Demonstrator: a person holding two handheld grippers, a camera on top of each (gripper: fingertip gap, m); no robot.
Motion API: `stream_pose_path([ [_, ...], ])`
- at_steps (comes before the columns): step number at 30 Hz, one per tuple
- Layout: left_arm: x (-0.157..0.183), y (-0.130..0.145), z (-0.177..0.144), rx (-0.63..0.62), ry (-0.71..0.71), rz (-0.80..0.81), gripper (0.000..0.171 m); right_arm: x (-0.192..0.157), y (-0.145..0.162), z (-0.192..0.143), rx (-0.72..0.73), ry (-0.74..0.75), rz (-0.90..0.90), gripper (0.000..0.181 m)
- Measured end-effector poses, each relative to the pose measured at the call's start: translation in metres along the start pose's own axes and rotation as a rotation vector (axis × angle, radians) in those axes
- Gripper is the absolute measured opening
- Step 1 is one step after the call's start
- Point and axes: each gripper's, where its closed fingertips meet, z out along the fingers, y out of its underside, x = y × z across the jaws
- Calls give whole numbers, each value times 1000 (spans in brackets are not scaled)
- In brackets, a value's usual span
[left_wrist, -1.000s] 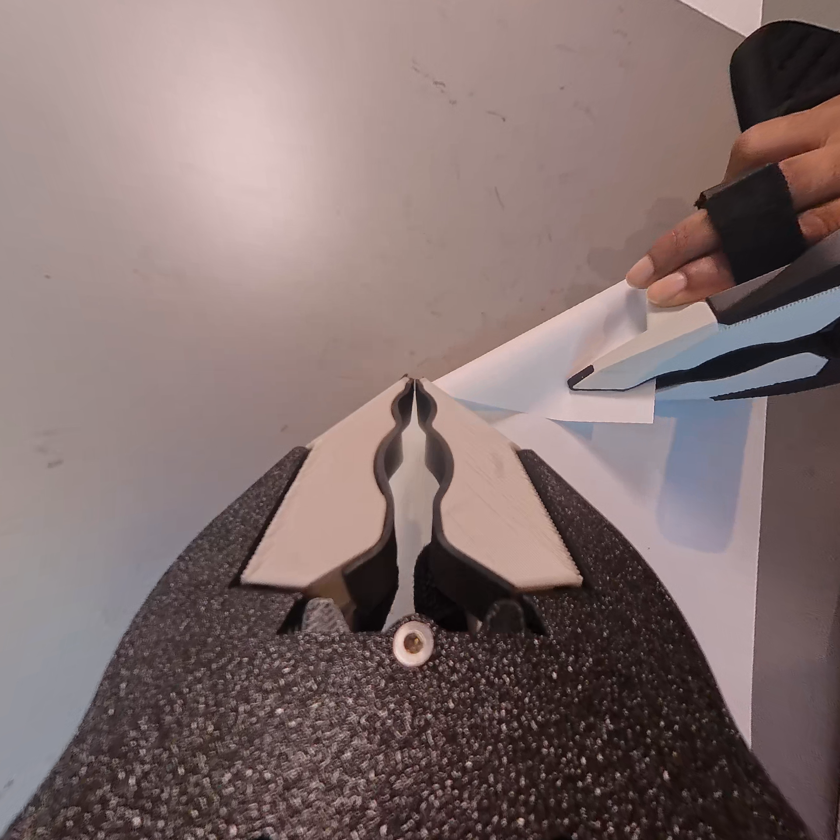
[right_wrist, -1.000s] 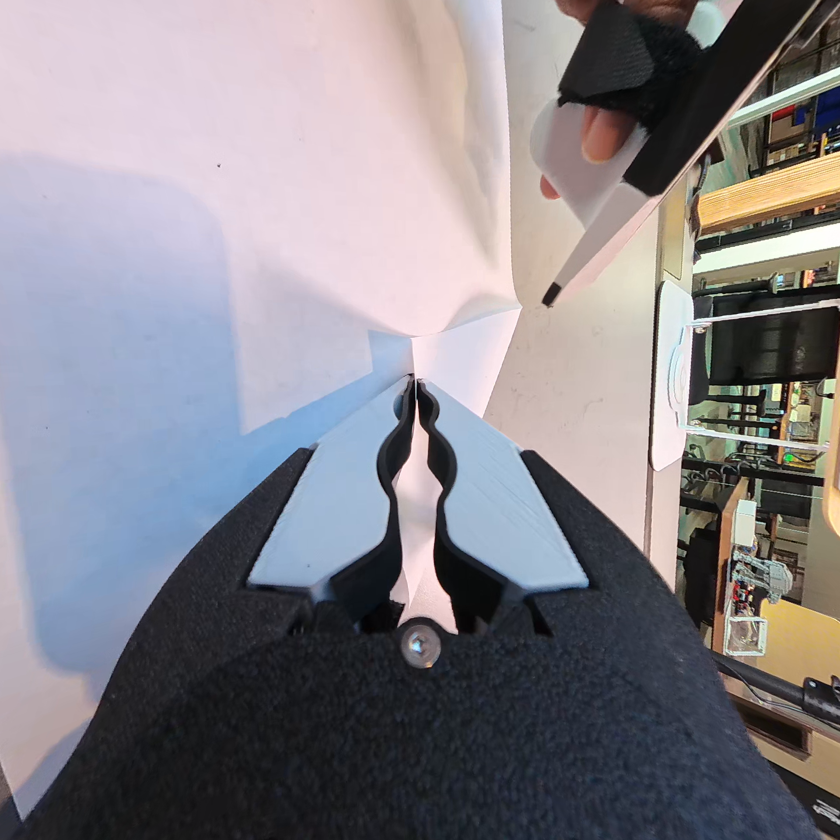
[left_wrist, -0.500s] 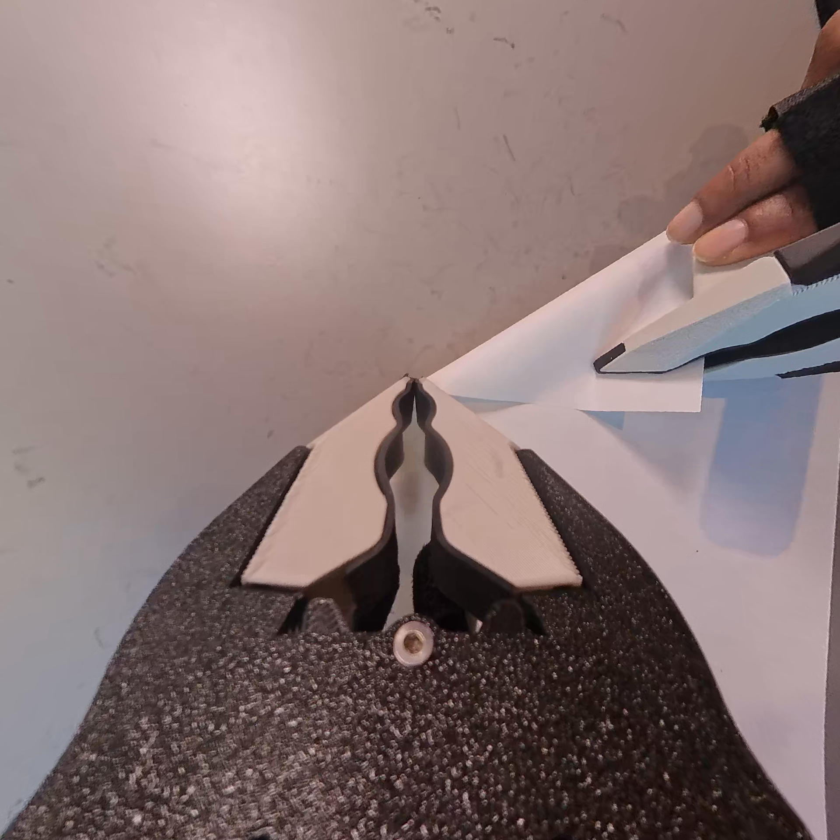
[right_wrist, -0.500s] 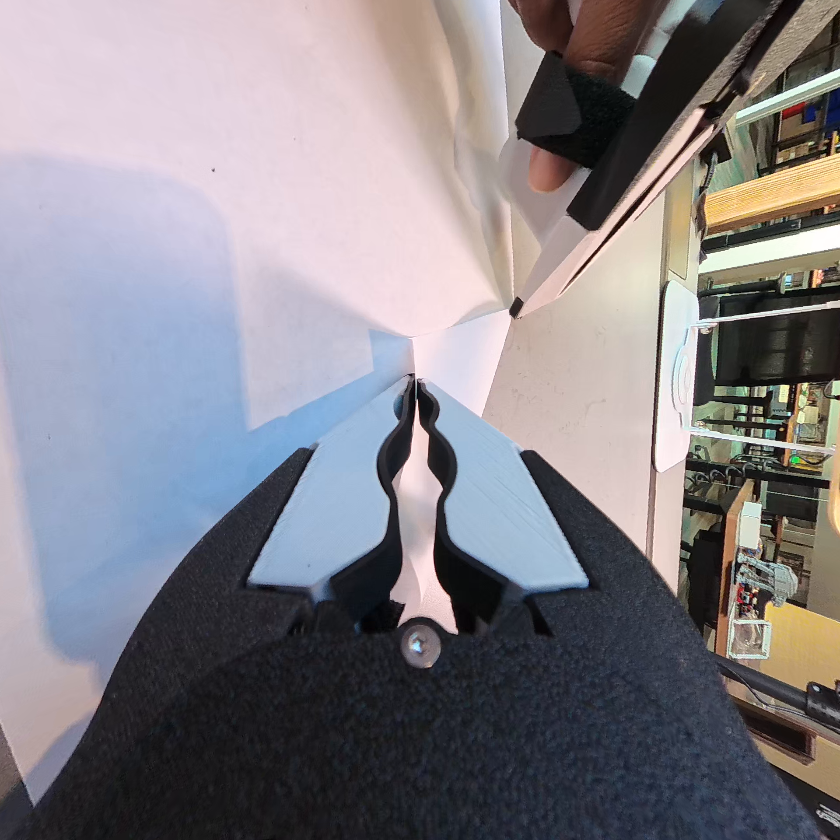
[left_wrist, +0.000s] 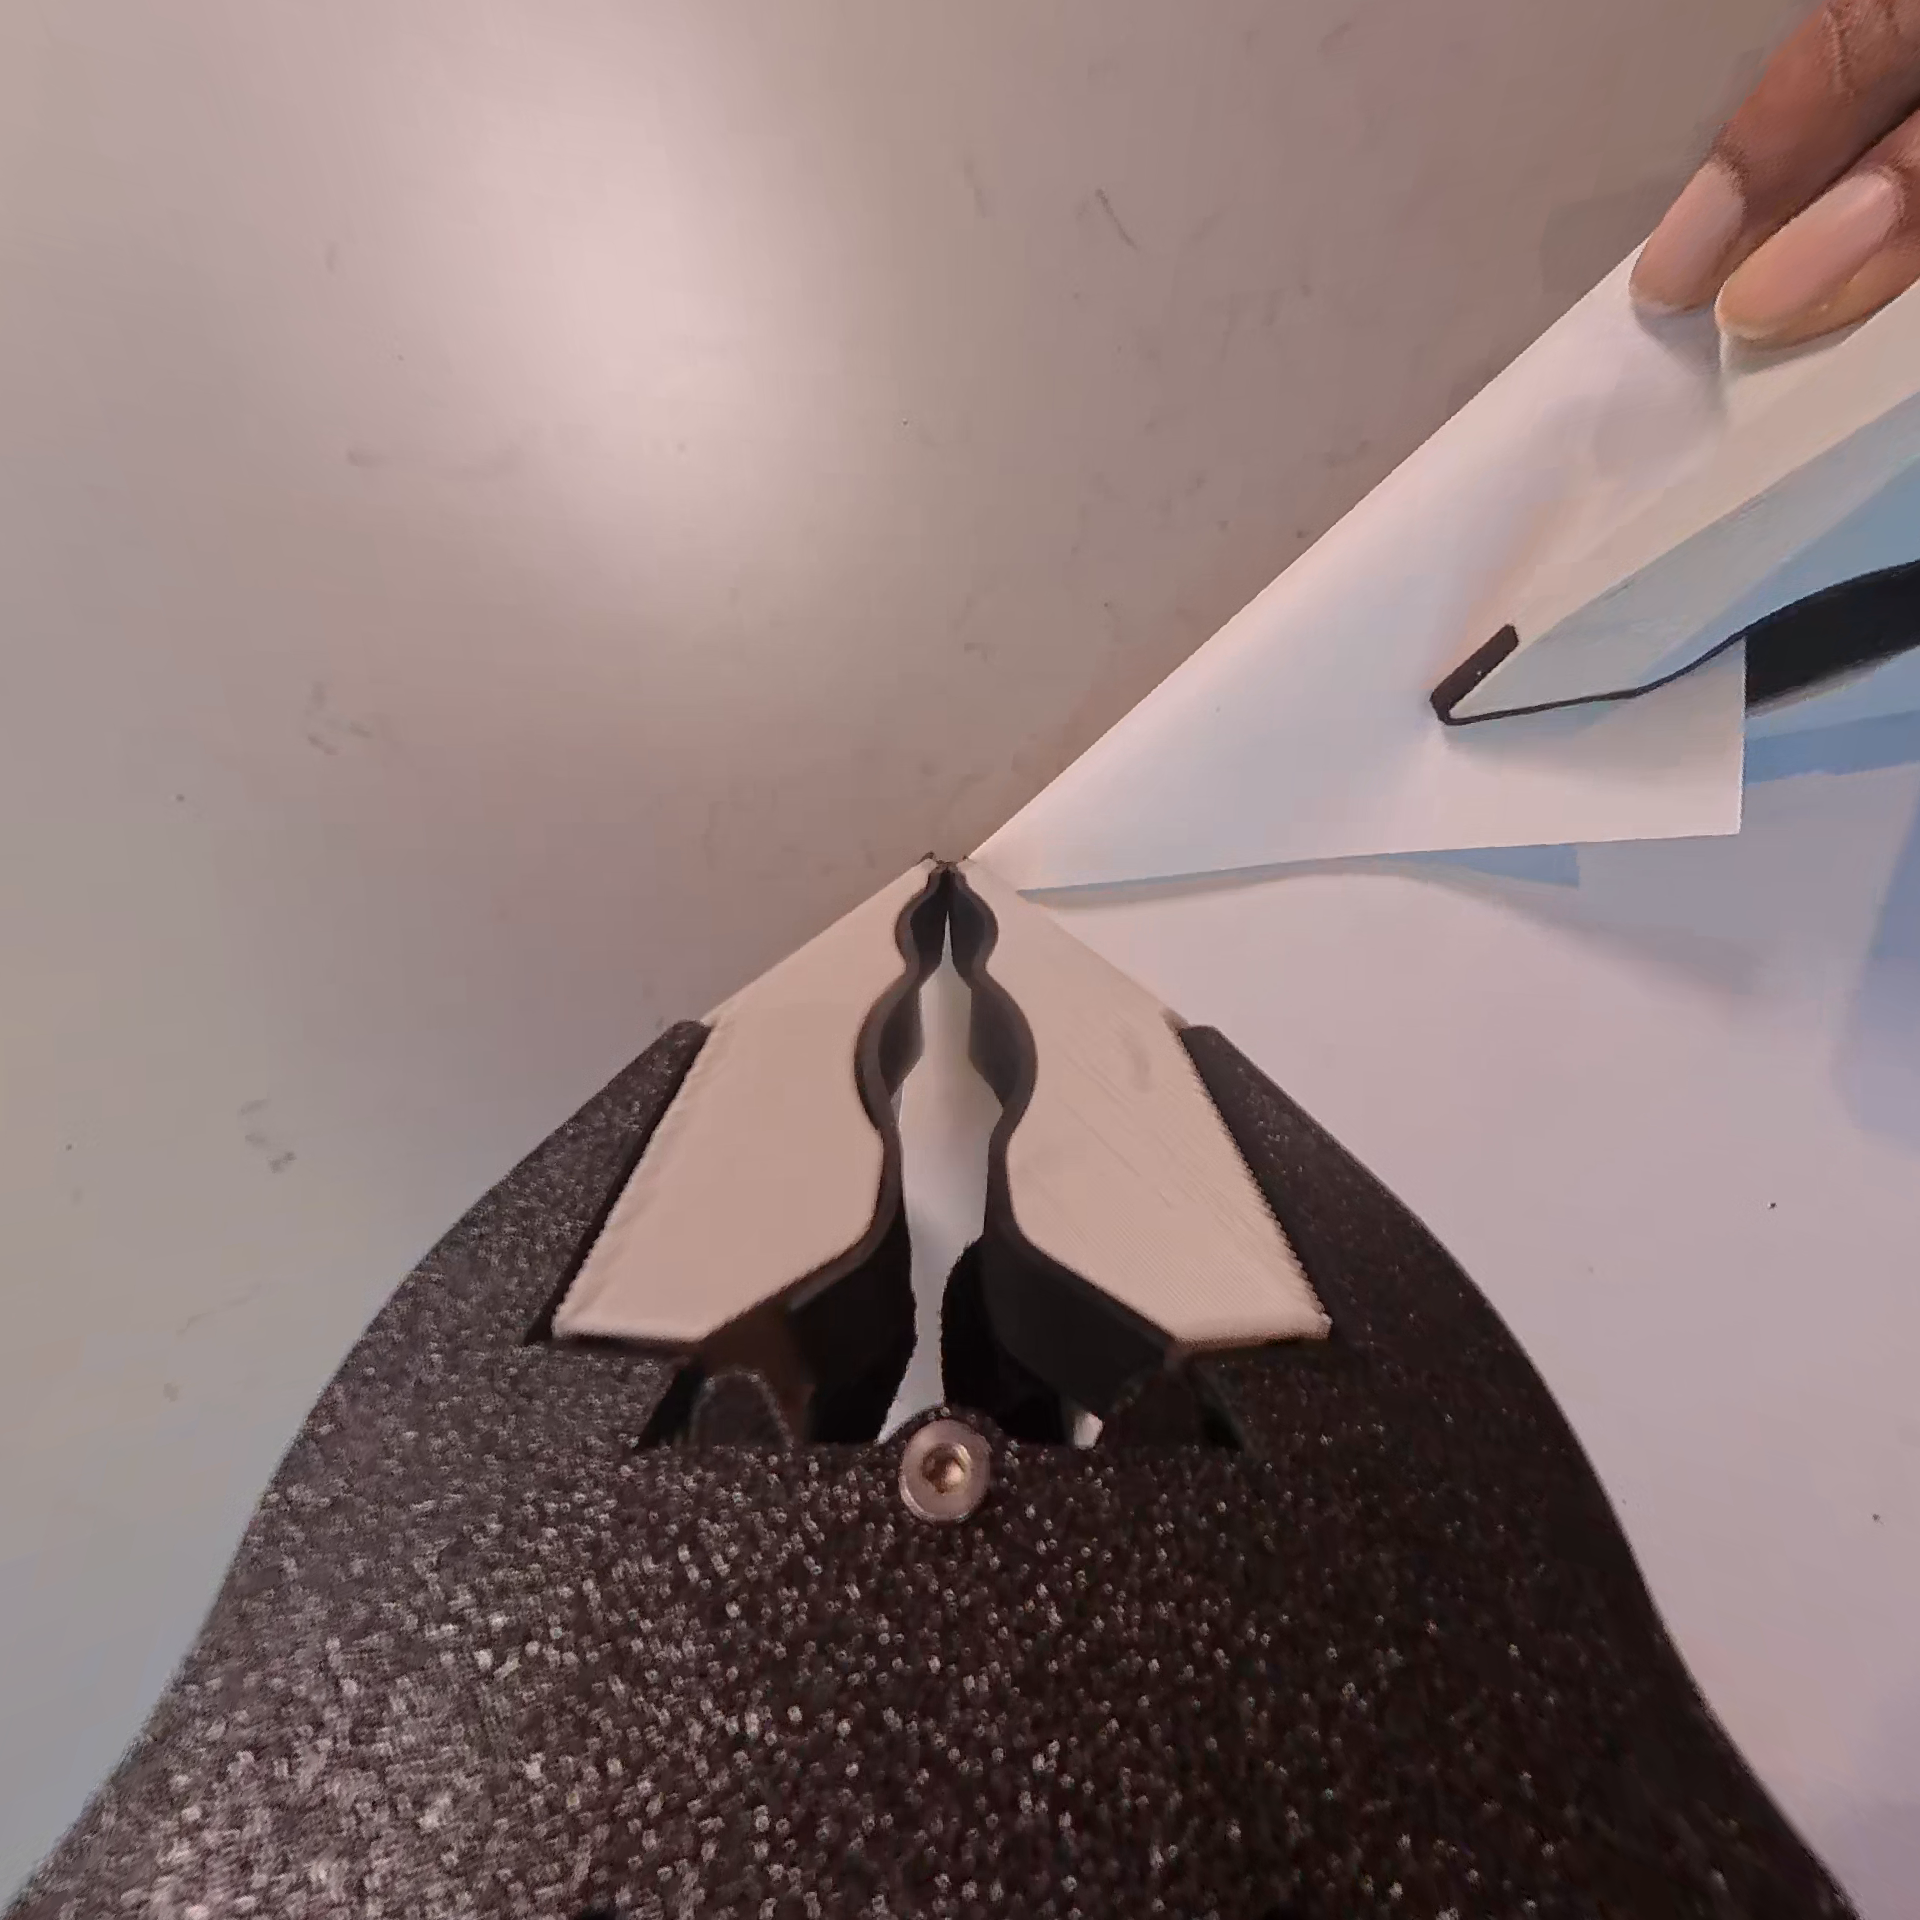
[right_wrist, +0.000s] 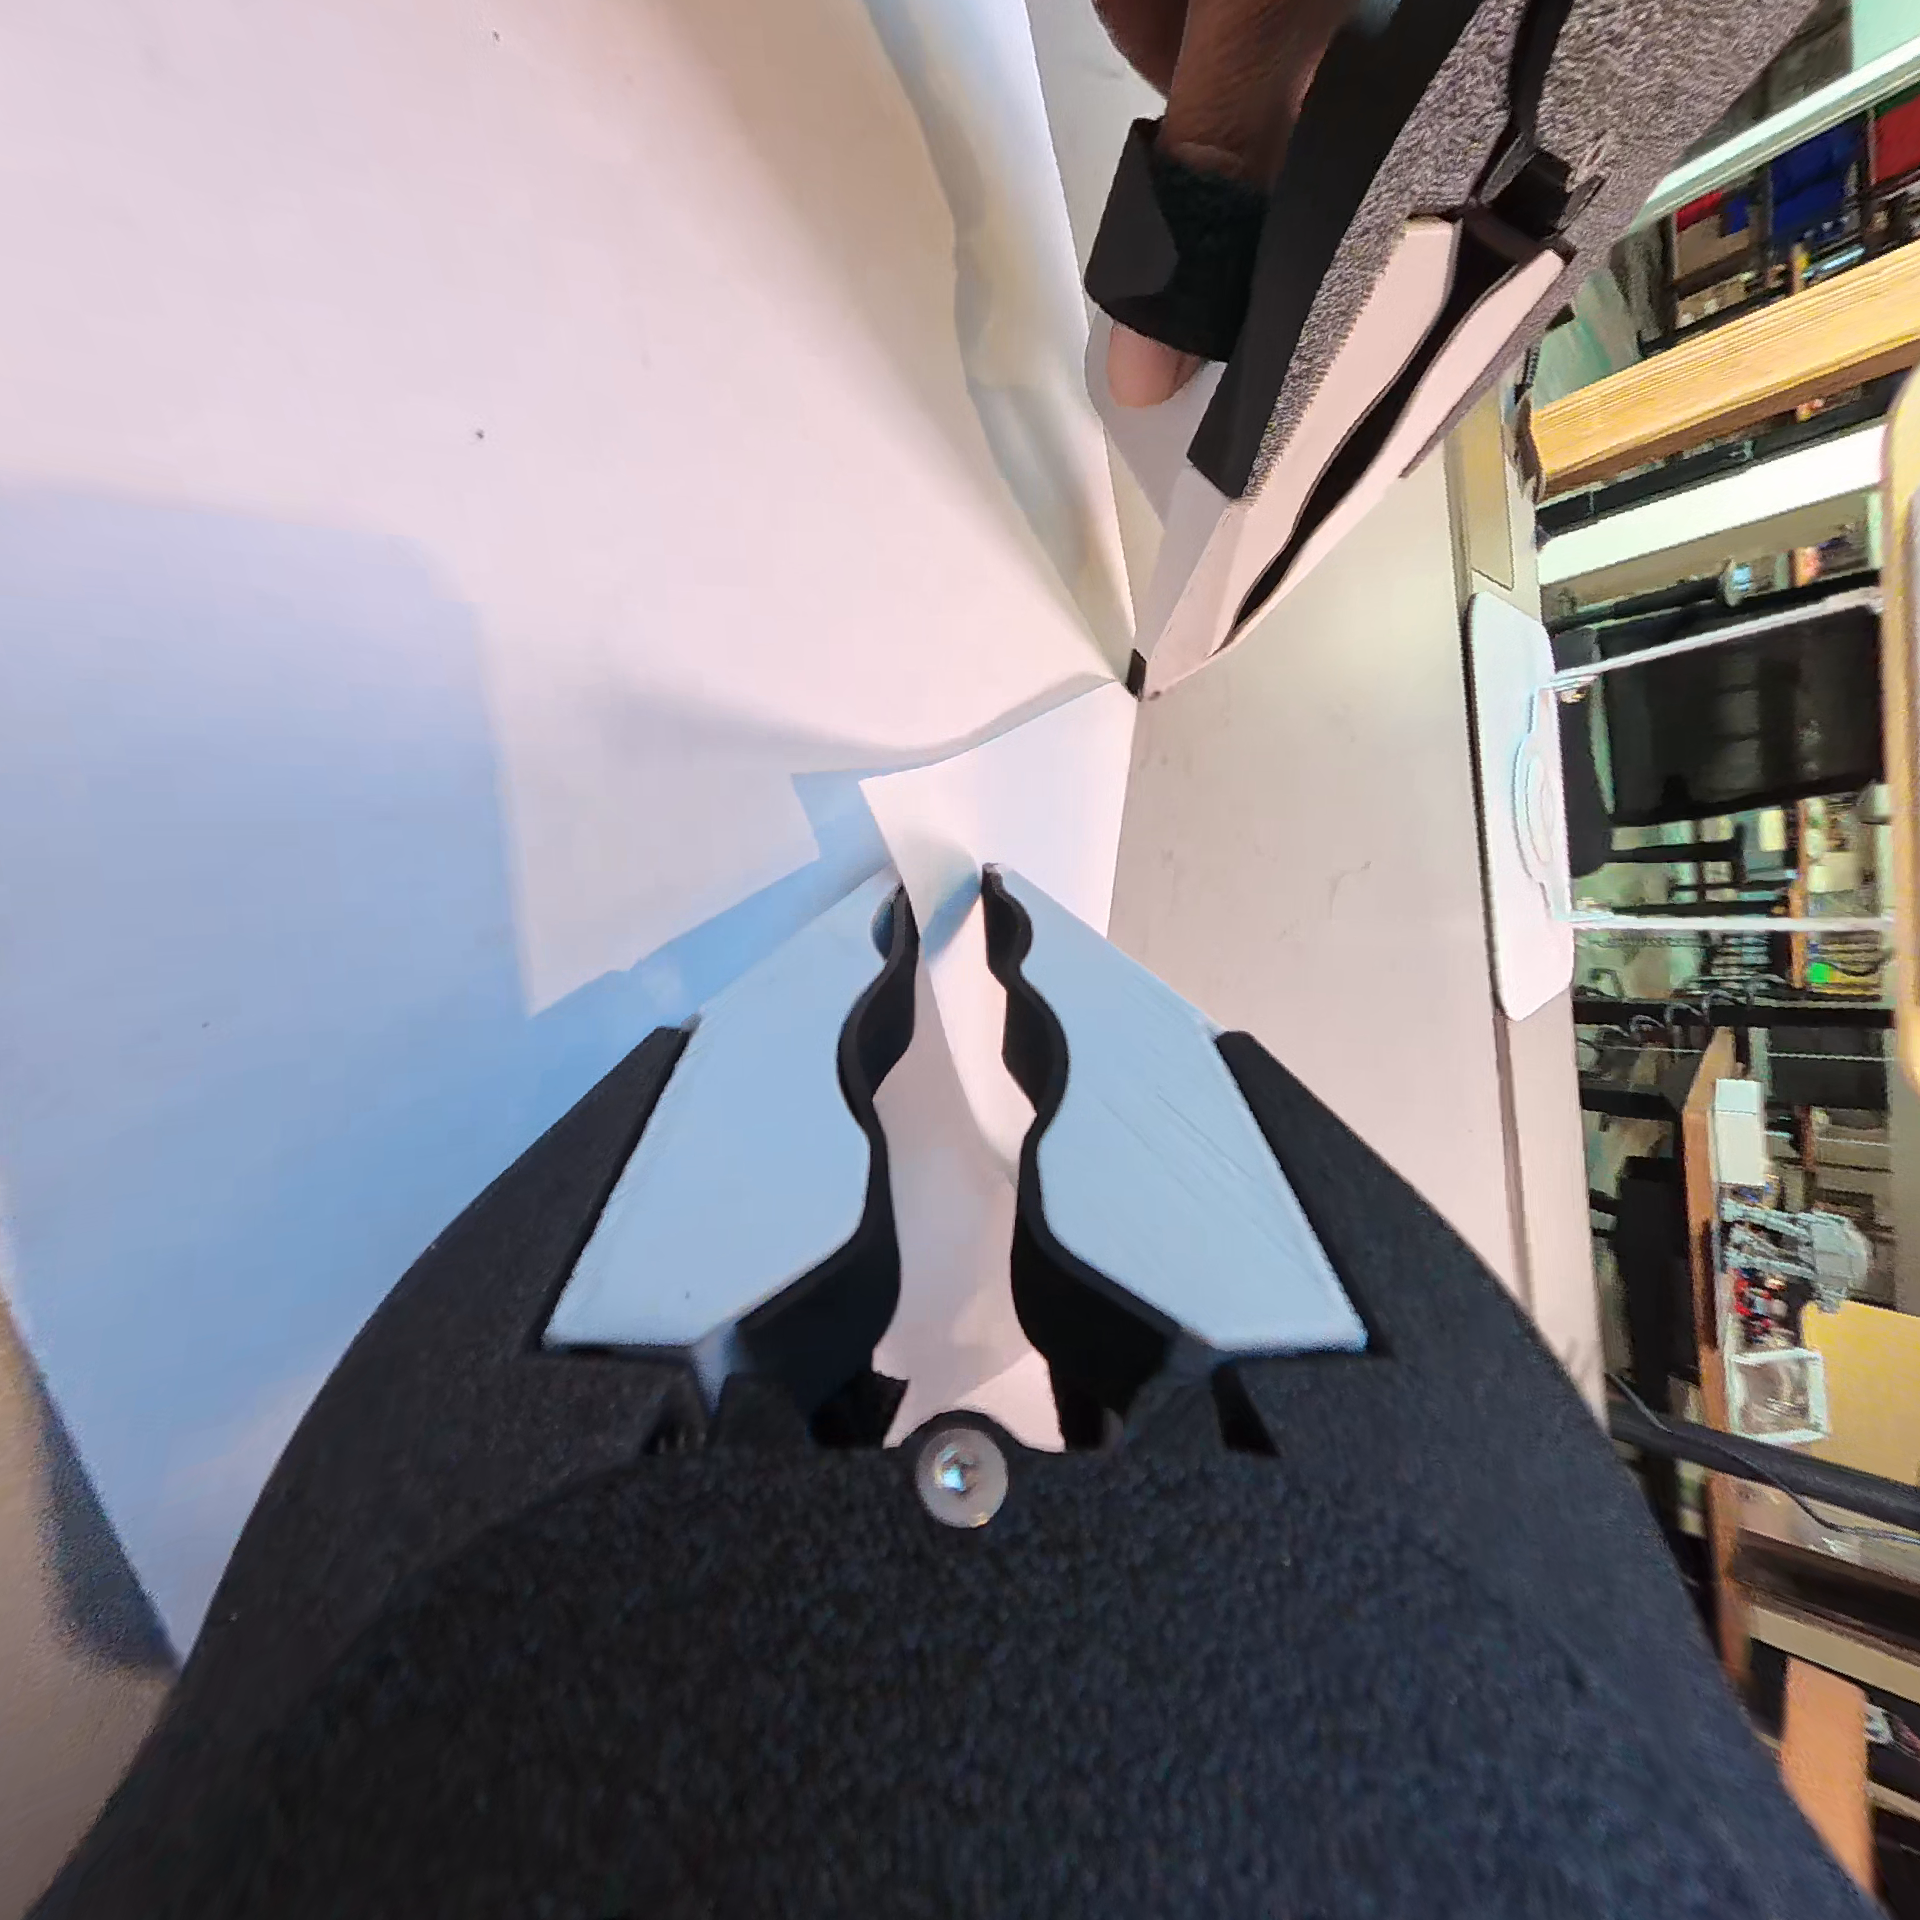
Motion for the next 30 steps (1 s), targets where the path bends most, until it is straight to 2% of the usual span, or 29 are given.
stream_pose_path([
  [4,0,0,0,0,34,14,0,-2,-13,-15,91,-111,172,26],
  [9,1,0,0,-54,127,67,0,30,-37,-44,295,-340,552,35],
  [11,1,0,0,-89,160,86,0,49,-42,-54,391,-444,686,32],
  [15,1,1,0,-140,175,136,0,97,-33,-59,527,-501,855,22],
  [17,1,1,0,-148,170,148,0,109,-19,-46,479,-492,882,19],
  [20,1,1,0,-135,160,141,0,97,-3,-12,321,-454,779,13],
  [25,1,0,0,-75,130,108,0,66,-12,30,191,-407,625,3],
  [30,1,0,0,-31,120,77,0,53,-15,47,105,-408,557,2],
])
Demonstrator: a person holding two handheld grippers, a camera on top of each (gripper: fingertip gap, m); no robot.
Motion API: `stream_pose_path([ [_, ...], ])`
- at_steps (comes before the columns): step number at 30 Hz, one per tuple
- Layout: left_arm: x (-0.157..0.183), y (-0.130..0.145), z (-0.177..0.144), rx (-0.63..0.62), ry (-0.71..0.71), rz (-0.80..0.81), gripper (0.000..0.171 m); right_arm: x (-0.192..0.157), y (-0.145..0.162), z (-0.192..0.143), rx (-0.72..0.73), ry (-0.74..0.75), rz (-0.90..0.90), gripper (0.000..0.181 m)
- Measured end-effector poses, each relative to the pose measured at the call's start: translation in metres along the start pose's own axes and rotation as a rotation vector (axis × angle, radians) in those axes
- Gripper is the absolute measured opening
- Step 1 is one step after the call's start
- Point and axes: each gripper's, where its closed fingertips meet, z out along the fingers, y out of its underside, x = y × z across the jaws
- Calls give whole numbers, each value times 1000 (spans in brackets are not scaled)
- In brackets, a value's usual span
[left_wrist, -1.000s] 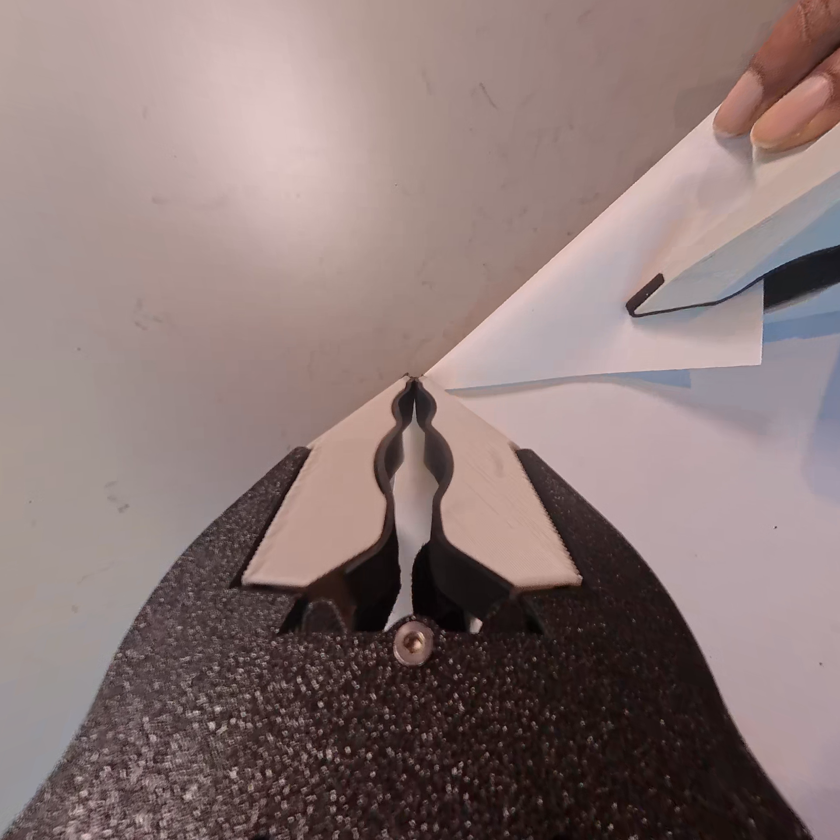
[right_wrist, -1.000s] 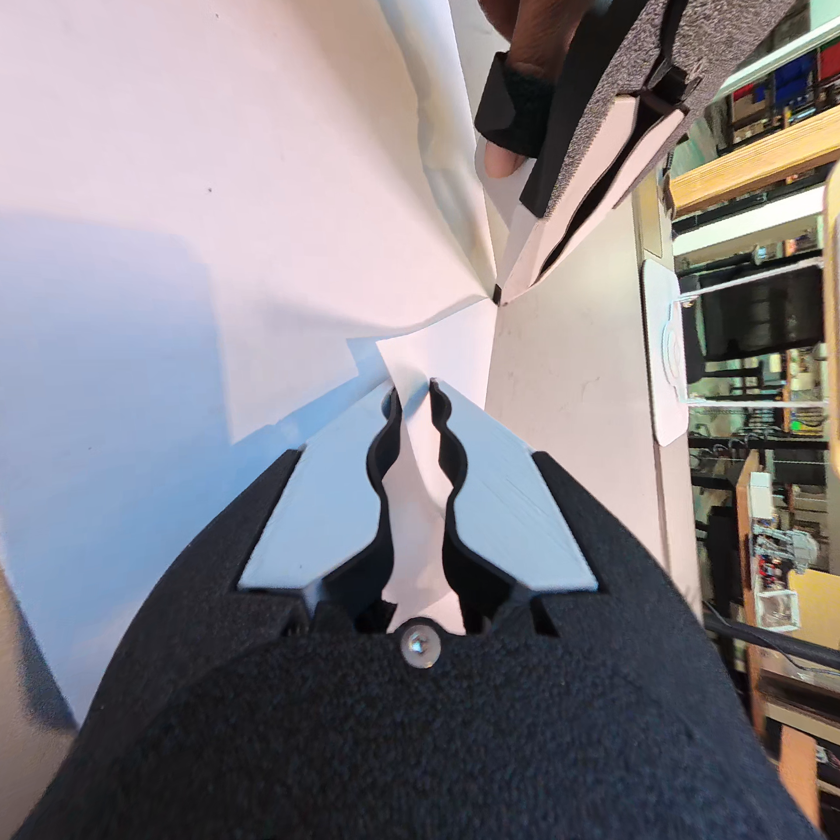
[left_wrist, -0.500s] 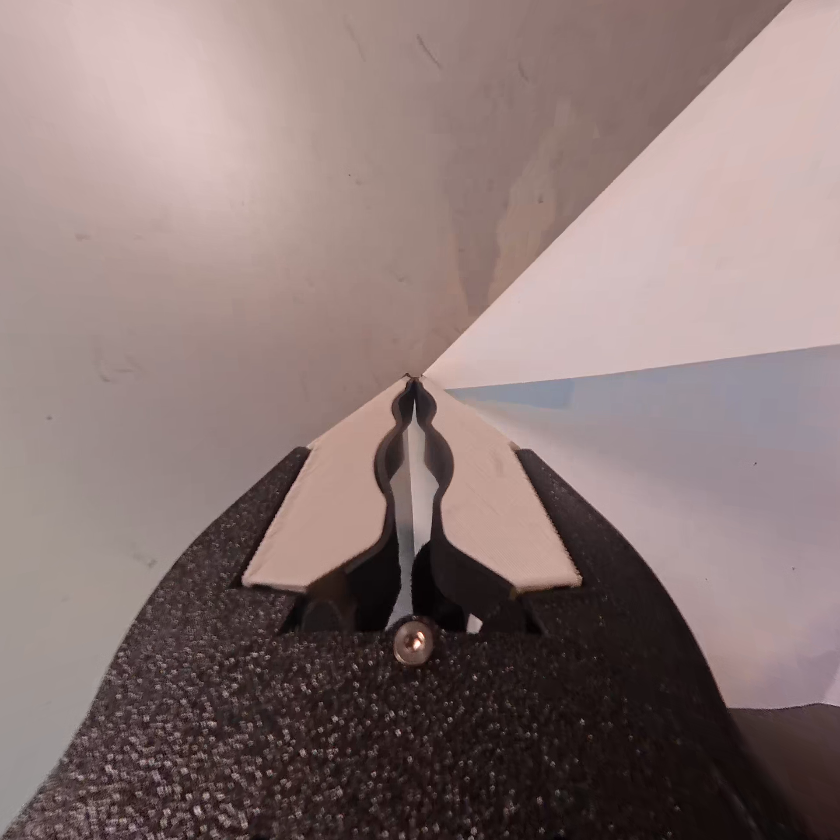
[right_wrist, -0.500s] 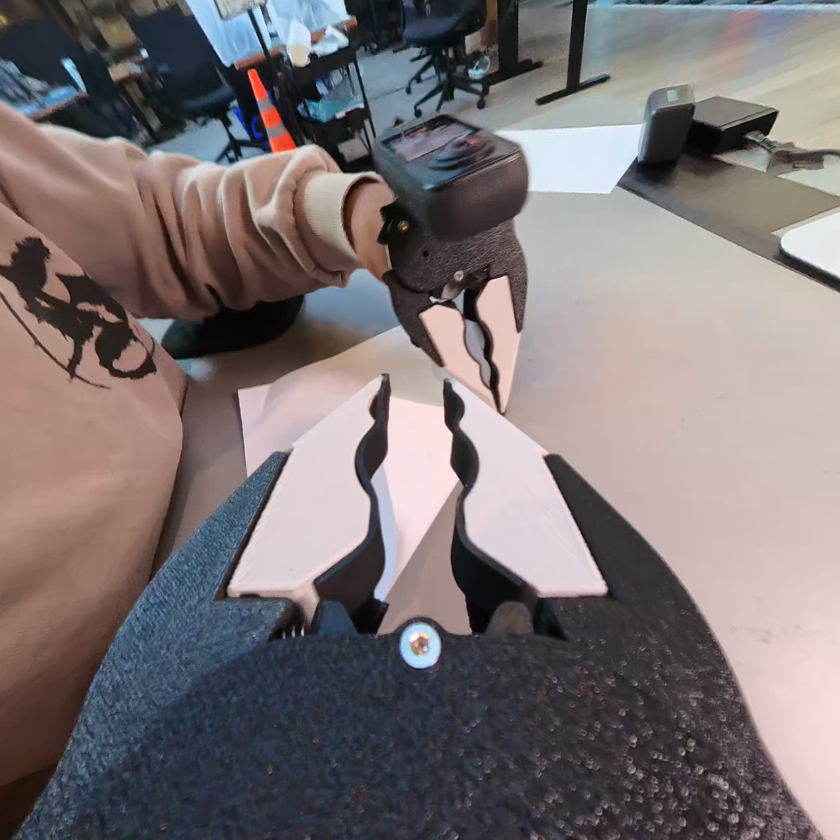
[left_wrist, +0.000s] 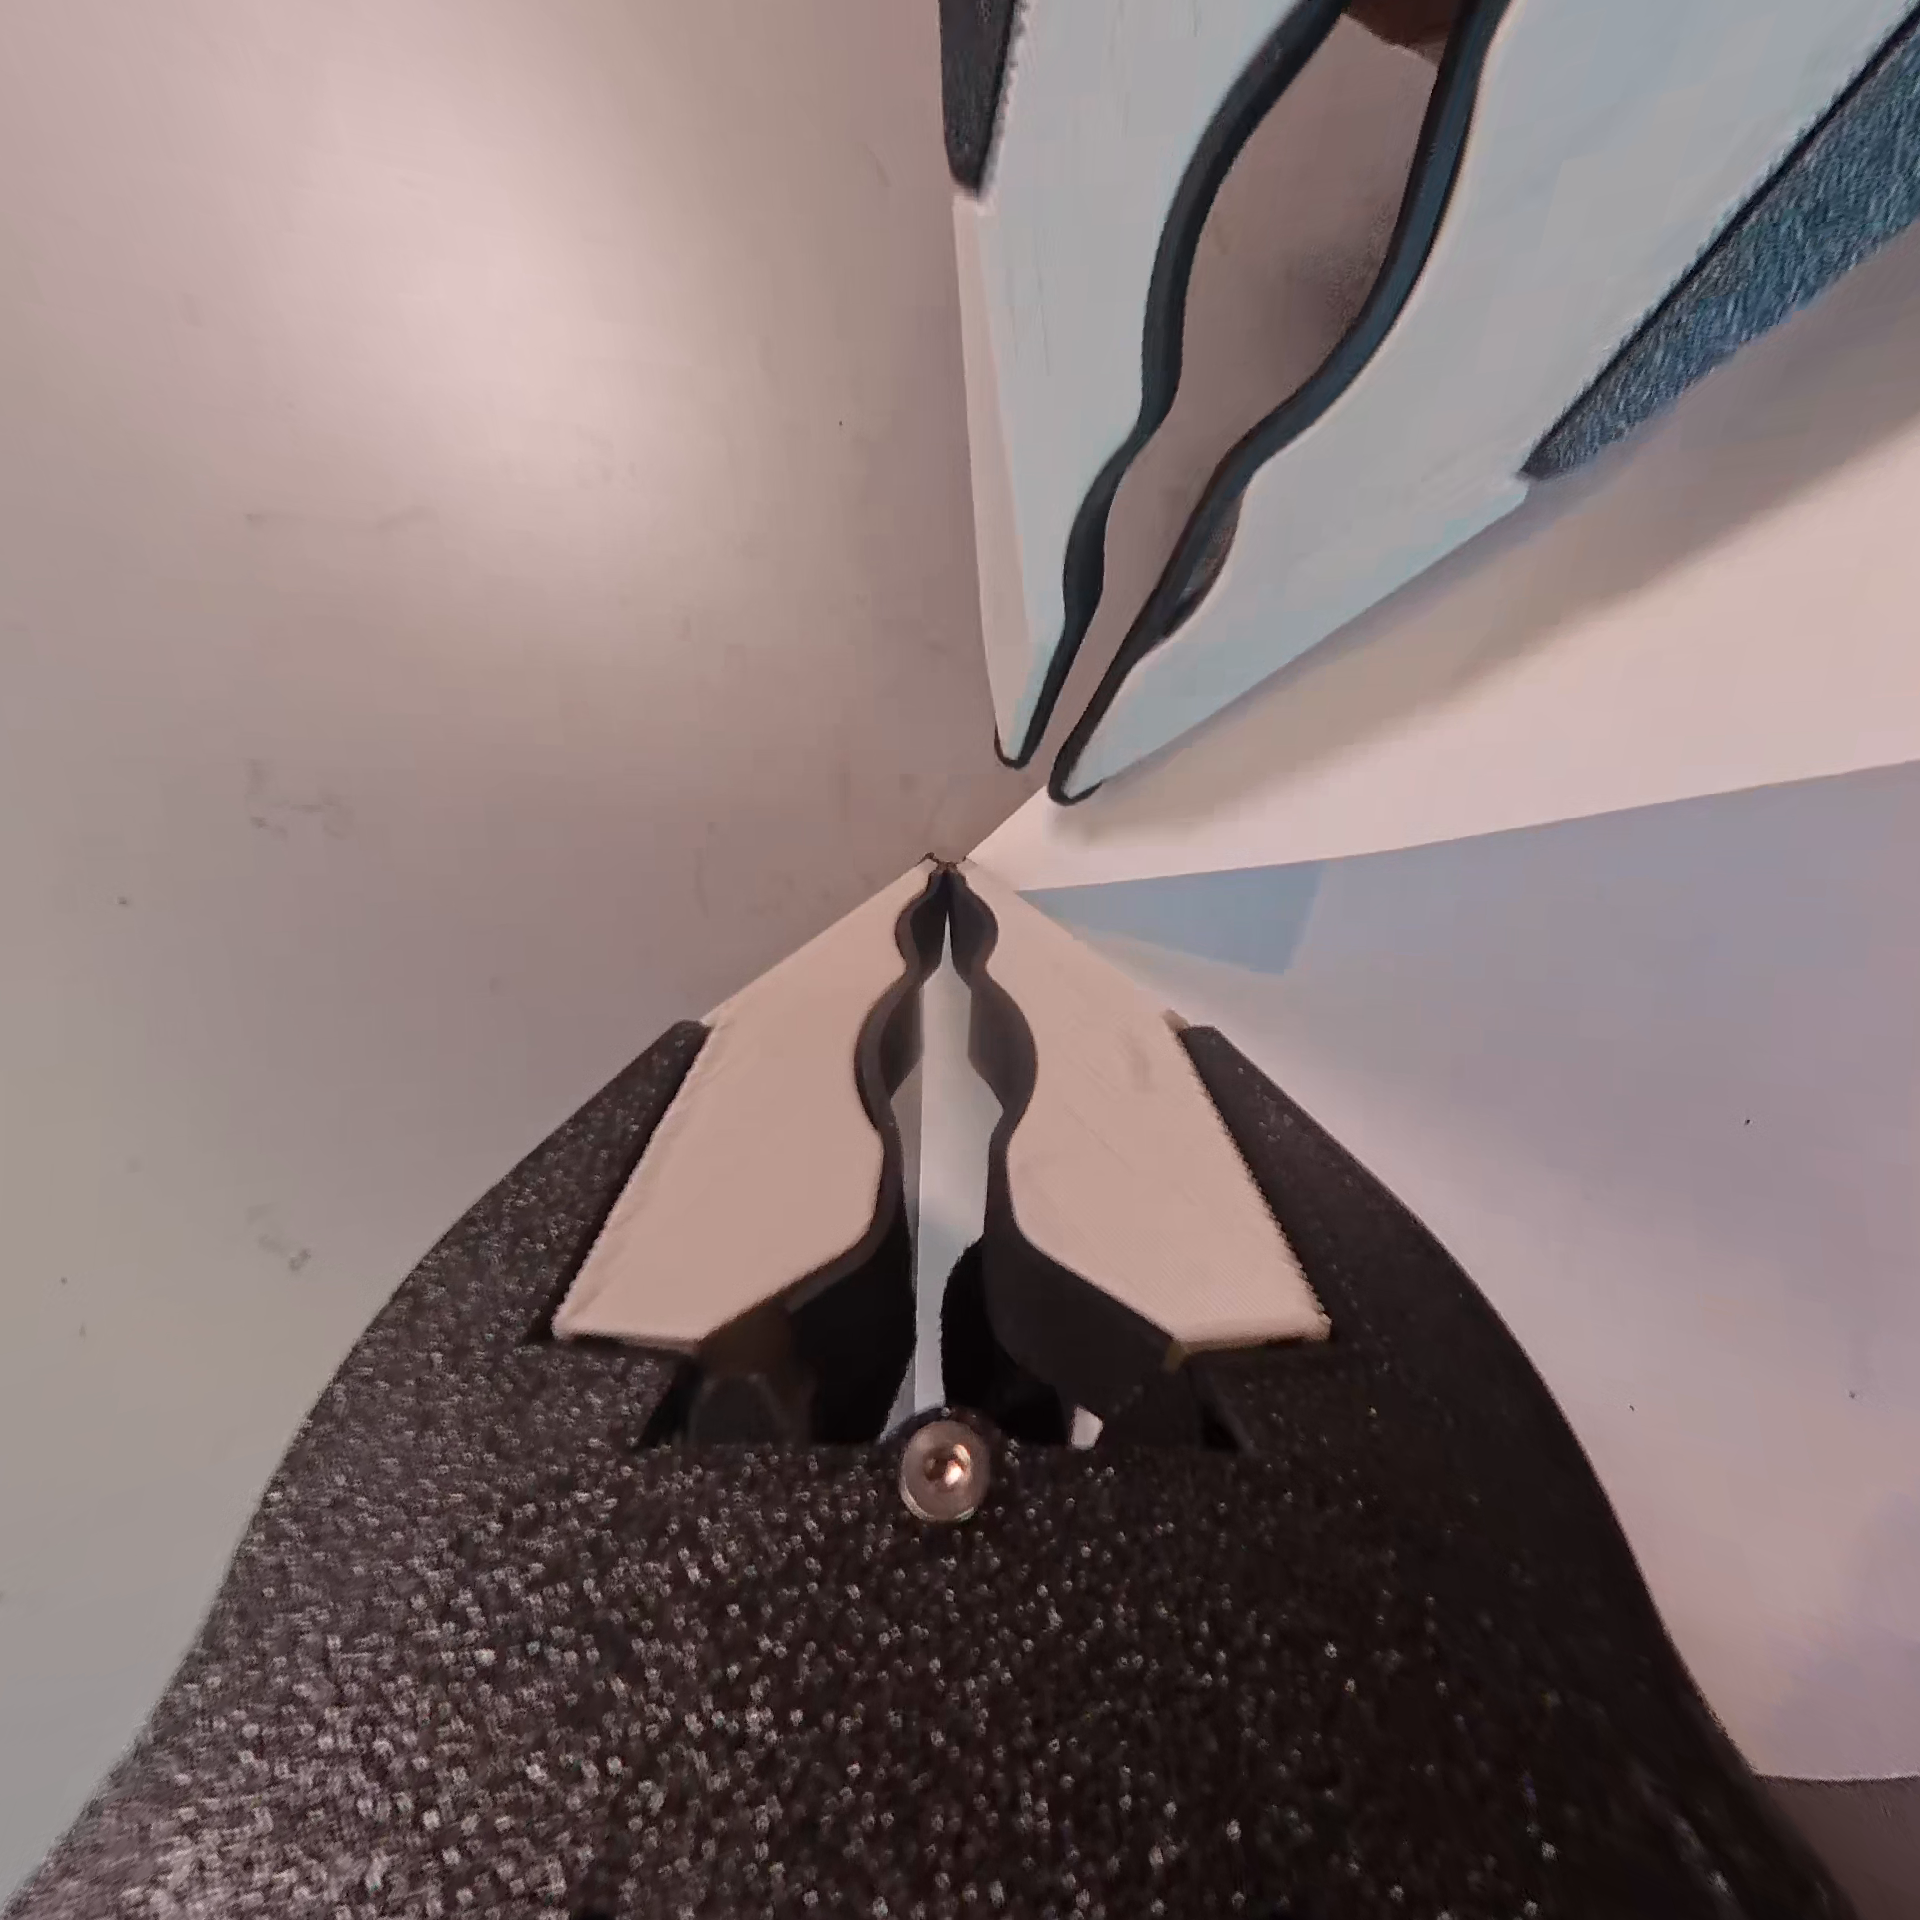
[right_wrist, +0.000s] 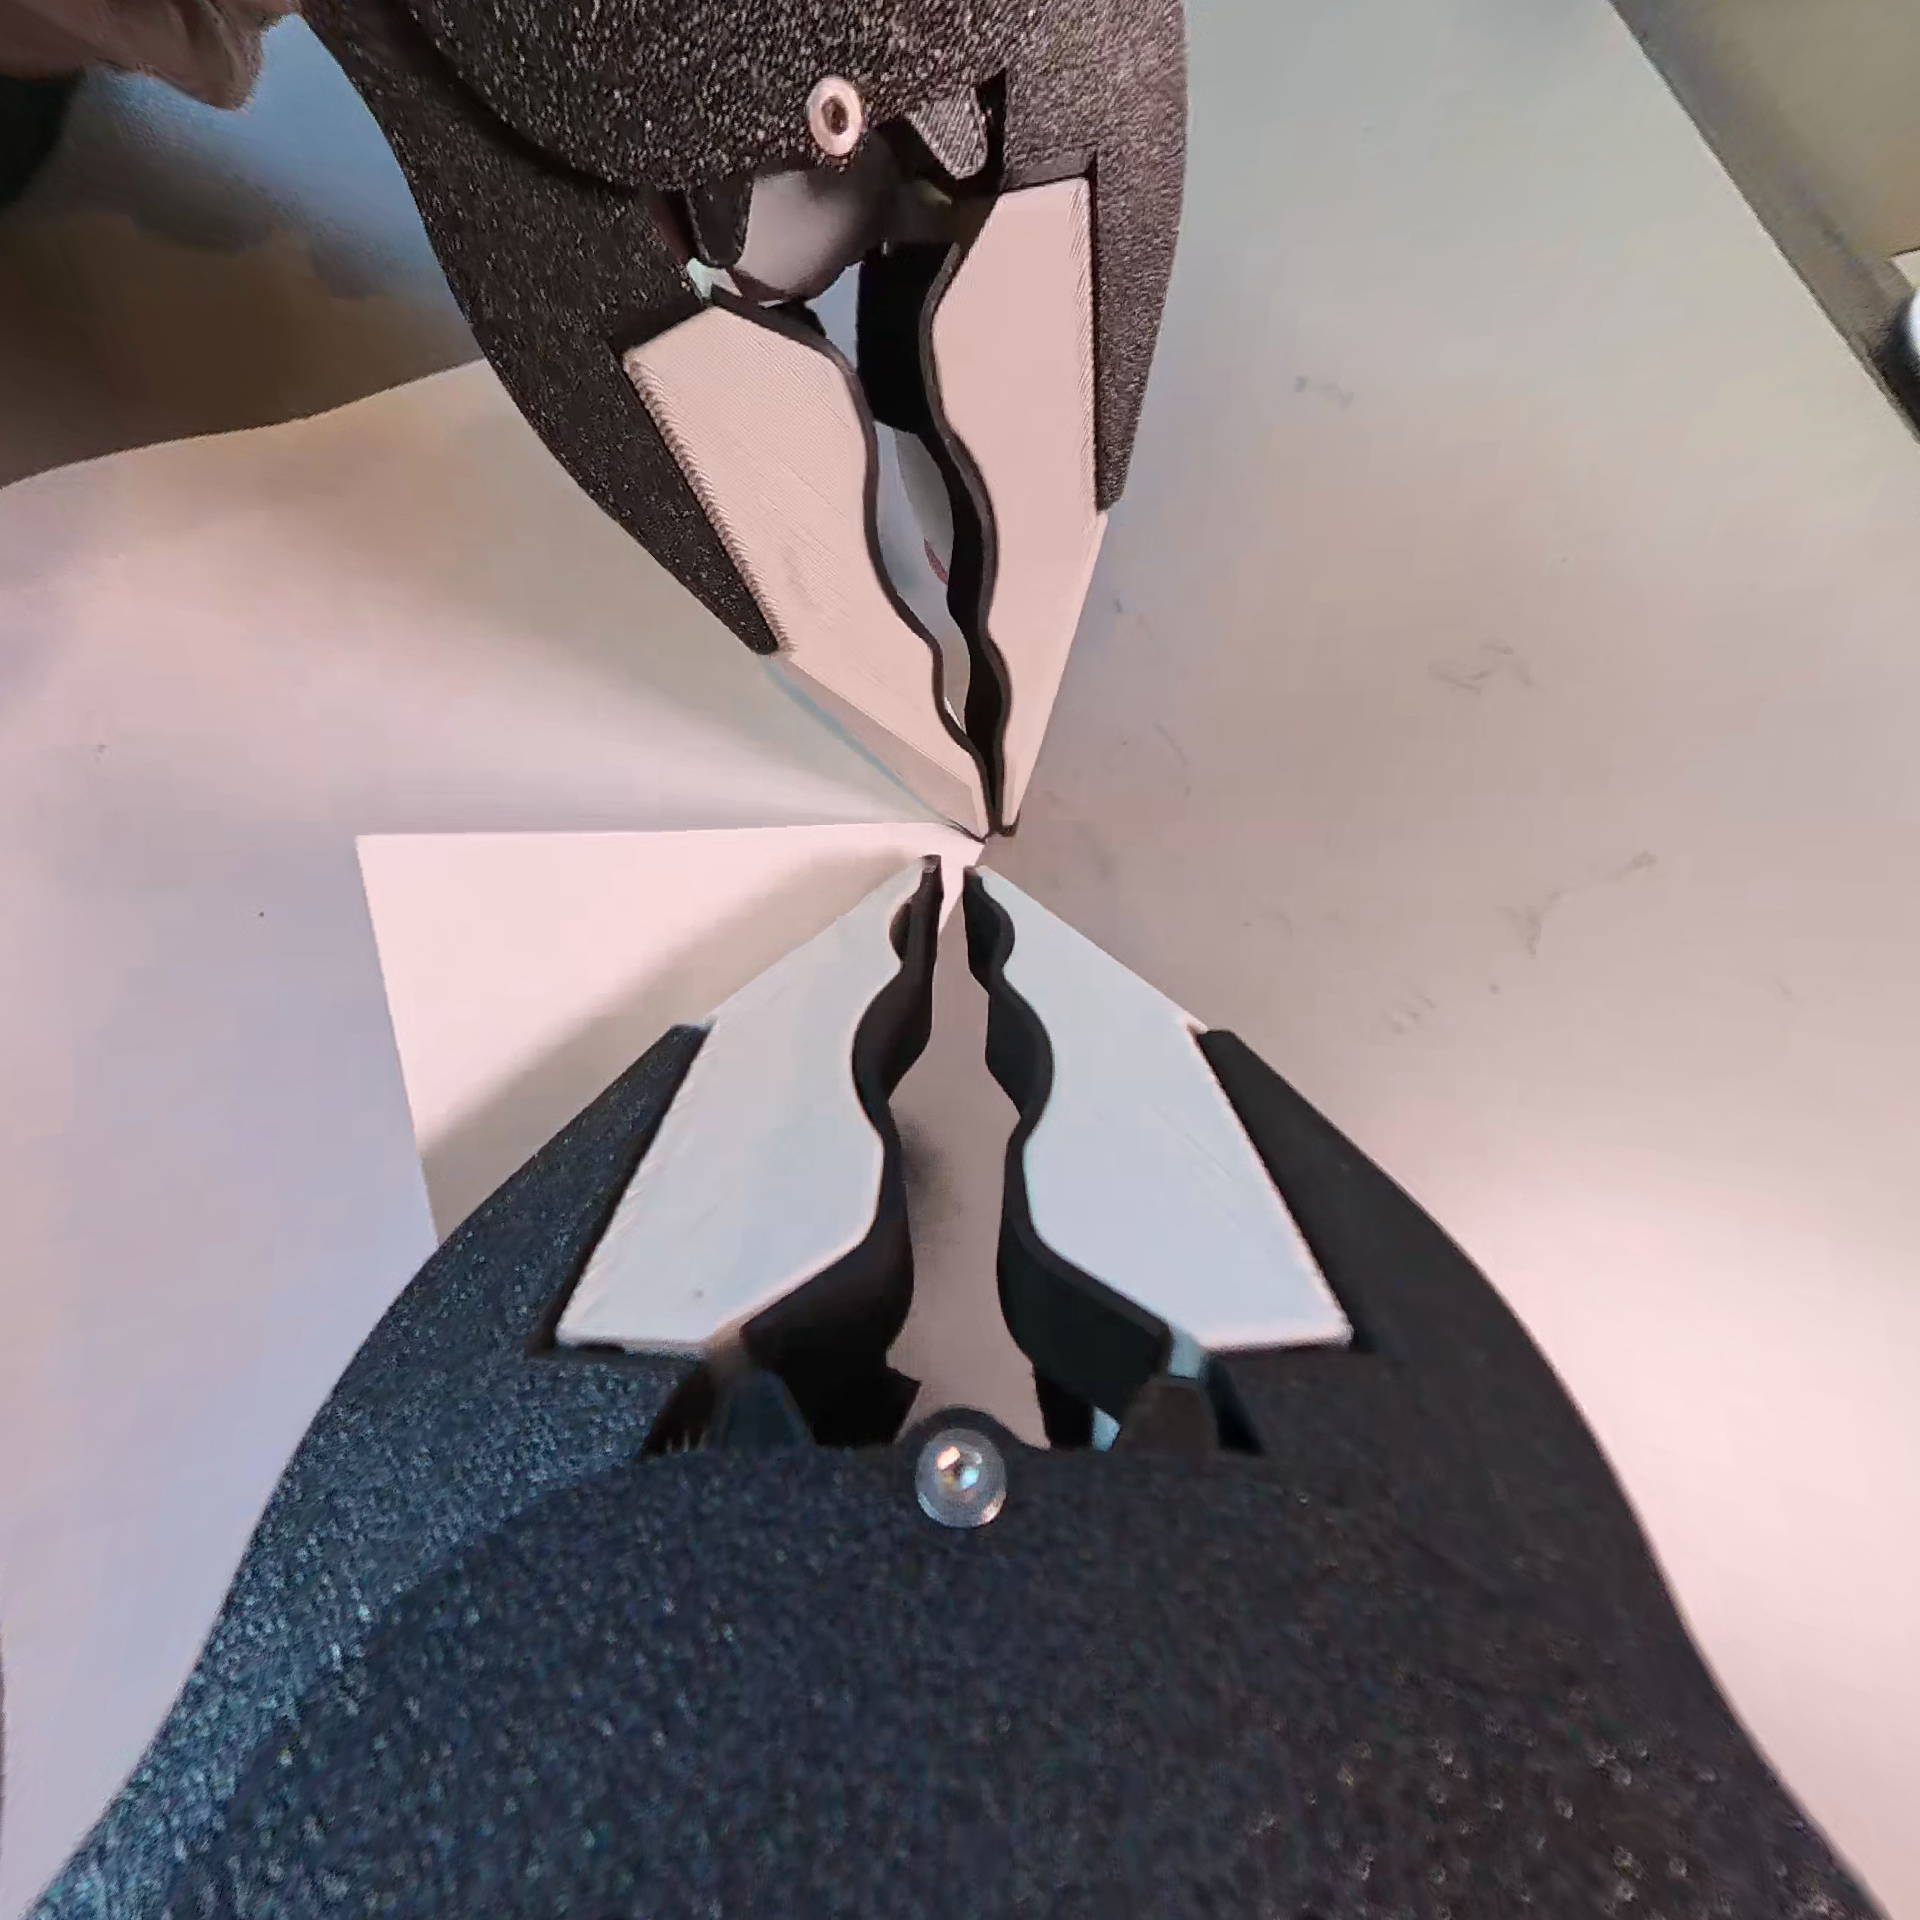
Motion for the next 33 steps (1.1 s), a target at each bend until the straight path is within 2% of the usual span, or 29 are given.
stream_pose_path([
  [5,0,0,0,30,-6,-17,0,-3,12,8,-76,48,-68,1],
  [9,0,0,0,52,14,-33,0,-3,13,10,-82,47,-66,1],
  [20,0,0,0,63,43,-36,0,7,6,17,-60,-47,124,0],
  [25,0,-1,0,85,53,-50,0,10,13,-1,-47,-44,171,0],
  [28,0,-1,0,94,47,-56,0,-4,20,-18,-50,-95,182,0],
  [33,0,-1,0,111,30,-71,0,-26,23,-31,-14,-83,153,3],
])
